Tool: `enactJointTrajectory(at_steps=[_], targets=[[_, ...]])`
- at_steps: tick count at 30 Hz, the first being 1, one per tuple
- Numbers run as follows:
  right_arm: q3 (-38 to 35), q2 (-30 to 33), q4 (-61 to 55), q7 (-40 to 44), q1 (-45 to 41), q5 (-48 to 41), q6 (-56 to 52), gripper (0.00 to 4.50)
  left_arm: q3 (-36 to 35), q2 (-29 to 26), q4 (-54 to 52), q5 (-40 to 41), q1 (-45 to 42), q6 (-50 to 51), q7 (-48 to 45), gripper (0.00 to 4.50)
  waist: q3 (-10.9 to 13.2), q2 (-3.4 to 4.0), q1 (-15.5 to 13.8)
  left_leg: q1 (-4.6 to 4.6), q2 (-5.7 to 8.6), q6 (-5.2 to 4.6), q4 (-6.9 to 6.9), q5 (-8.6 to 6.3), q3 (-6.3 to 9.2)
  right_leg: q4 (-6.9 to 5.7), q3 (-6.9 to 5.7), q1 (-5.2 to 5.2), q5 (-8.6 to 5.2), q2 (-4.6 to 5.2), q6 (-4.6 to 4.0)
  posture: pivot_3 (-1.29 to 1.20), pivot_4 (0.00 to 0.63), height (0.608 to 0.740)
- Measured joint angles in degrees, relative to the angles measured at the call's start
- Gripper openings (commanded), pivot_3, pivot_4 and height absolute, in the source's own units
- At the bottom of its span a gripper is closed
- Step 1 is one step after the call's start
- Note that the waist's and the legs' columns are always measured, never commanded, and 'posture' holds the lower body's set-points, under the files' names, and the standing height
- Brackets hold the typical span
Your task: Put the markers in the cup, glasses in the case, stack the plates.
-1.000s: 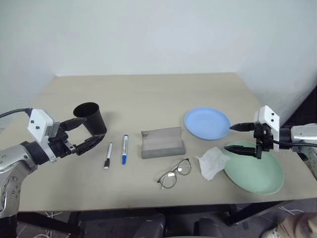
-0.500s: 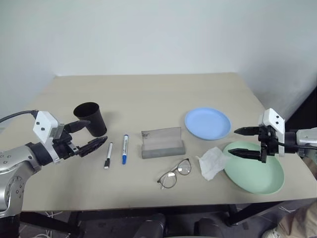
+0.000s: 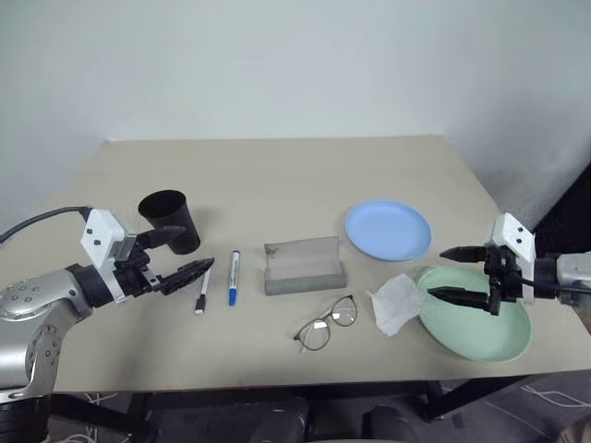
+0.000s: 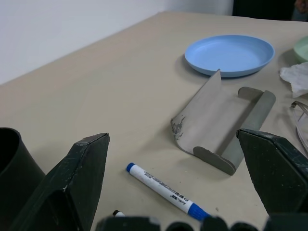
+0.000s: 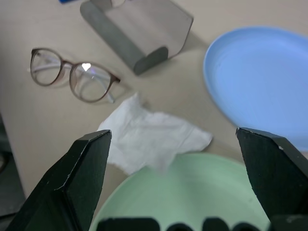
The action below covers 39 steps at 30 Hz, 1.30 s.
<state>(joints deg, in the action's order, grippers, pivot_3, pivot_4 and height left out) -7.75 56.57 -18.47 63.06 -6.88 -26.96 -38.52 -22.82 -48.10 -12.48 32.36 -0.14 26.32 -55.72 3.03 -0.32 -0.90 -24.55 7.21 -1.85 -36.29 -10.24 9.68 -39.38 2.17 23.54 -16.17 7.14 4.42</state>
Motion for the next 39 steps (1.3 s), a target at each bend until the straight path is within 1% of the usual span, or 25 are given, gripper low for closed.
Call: enactJointTrajectory(at_steps=[2, 7, 11, 13, 19, 26, 29, 31, 36, 37, 39], targets=[[-0.44, 1.15, -1.46, -0.67, 2.32, 0.21, -0.02, 4.5, 0.57, 0.0, 0.07, 0.0, -0.2, -0.02, -0.45, 4.49, 0.0, 0.0, -0.01, 0.01, -0.01, 0.0, 0.0, 0.0, -0.01, 0.0, 0.0, -0.02, 0.0, 0.01, 0.0, 0.0, 0.0, 0.683], [-1.1, 1.76, -5.82, -3.51, 8.63, 1.69, -1.14, 4.5, 2.53, 0.46, 1.22, -0.15, -1.14, -0.24, -0.71, 4.49, 0.0, -0.01, 0.01, -0.01, -0.02, 0.0, 0.0, 0.0, -0.04, 0.0, 0.0, -0.03, -0.01, 0.03, 0.0, 0.0, 0.0, 0.683], [-1.56, 1.75, -8.78, -6.69, 11.91, 2.62, -2.48, 4.5, 4.04, 0.77, 2.03, -0.3, -3.25, -0.7, -0.72, 4.49, -0.01, -0.02, -0.02, -0.01, -0.02, 0.0, 0.0, 0.0, -0.03, 0.0, -0.01, -0.02, -0.01, 0.04, 0.0, 0.0, 0.0, 0.683], [-1.42, 1.12, -10.41, -9.4, 12.52, 3.04, -4.93, 4.5, 4.6, 0.77, 2.8, -0.52, -4.19, -1.02, -0.88, 4.49, -0.01, -0.02, -0.01, -0.01, -0.02, -0.01, 0.0, 0.0, -0.04, 0.0, 0.0, -0.01, -0.01, 0.04, 0.01, 0.0, 0.0, 0.683], [2.56, -1.87, -15.4, -16.63, 14.89, 4.62, -11.03, 4.5, 5.29, 0.77, 4.28, -1.16, -5.6, -1.94, -1.51, 4.49, -0.01, -0.03, 0.0, -0.01, -0.03, 0.0, 0.01, 0.0, -0.04, 0.01, 0.01, -0.01, -0.01, 0.02, 0.0, 0.0, 0.0, 0.683], [7.36, -3.59, -17.76, -21.76, 14.46, 5.49, -16.06, 4.5, 5.81, 0.77, 4.36, -1.23, -5.94, -2.25, -1.42, 4.49, -0.01, -0.04, -0.04, 0.0, -0.03, -0.01, -0.01, 0.0, -0.02, 0.01, -0.03, -0.03, -0.01, 0.03, 0.01, 0.0, 0.0, 0.683], [8.89, -4.04, -17.63, -23.83, 14.14, 7.0, -16.52, 3.95, 5.83, 0.85, 4.36, -1.25, -5.94, -2.37, -1.27, 4.5, -0.01, -0.04, -0.01, 0.0, -0.03, -0.01, -0.02, 0.0, -0.03, 0.01, -0.03, -0.03, -0.01, 0.02, 0.01, 0.0, 0.0, 0.683], [9.93, -4.03, -16.79, -24.77, 13.87, 8.46, -16.39, 3.34, 5.84, 0.94, 4.36, -1.3, -5.93, -2.49, -1.08, 4.5, -0.01, -0.04, -0.01, 0.0, -0.03, 0.0, -0.02, 0.0, -0.03, 0.01, -0.03, -0.03, -0.01, 0.02, 0.01, 0.0, 0.0, 0.683], [11.46, -4.02, -15.43, -26.01, 11.56, 9.81, -16.93, 1.45, 5.86, 1.36, 4.36, -1.53, -5.82, -2.69, -0.48, 4.5, -0.01, -0.05, -0.04, 0.01, -0.03, 0.0, -0.04, 0.0, 0.0, 0.01, -0.06, -0.05, -0.01, 0.01, 0.01, 0.0, 0.0, 0.683], [11.83, -4.01, -15.27, -26.08, 10.99, 10.19, -17.01, 1.16, 5.85, 1.38, 4.35, -1.72, -5.7, -2.71, -0.38, 4.5, -0.01, -0.06, -0.01, 0.02, -0.03, -0.01, -0.05, 0.0, 0.0, 0.01, -0.06, -0.06, -0.01, 0.0, 0.01, 0.0, 0.0, 0.683], [12.59, -4.02, -14.45, -26.96, 8.97, 11.33, -17.33, 0.44, 5.89, 1.67, 4.34, -2.07, -5.63, -2.73, -0.14, 4.5, -0.03, -0.09, 0.07, 0.03, -0.04, -0.01, -0.09, 0.0, 0.0, 0.01, -0.05, -0.08, -0.01, -0.02, 0.02, 0.0, 0.0, 0.683]])
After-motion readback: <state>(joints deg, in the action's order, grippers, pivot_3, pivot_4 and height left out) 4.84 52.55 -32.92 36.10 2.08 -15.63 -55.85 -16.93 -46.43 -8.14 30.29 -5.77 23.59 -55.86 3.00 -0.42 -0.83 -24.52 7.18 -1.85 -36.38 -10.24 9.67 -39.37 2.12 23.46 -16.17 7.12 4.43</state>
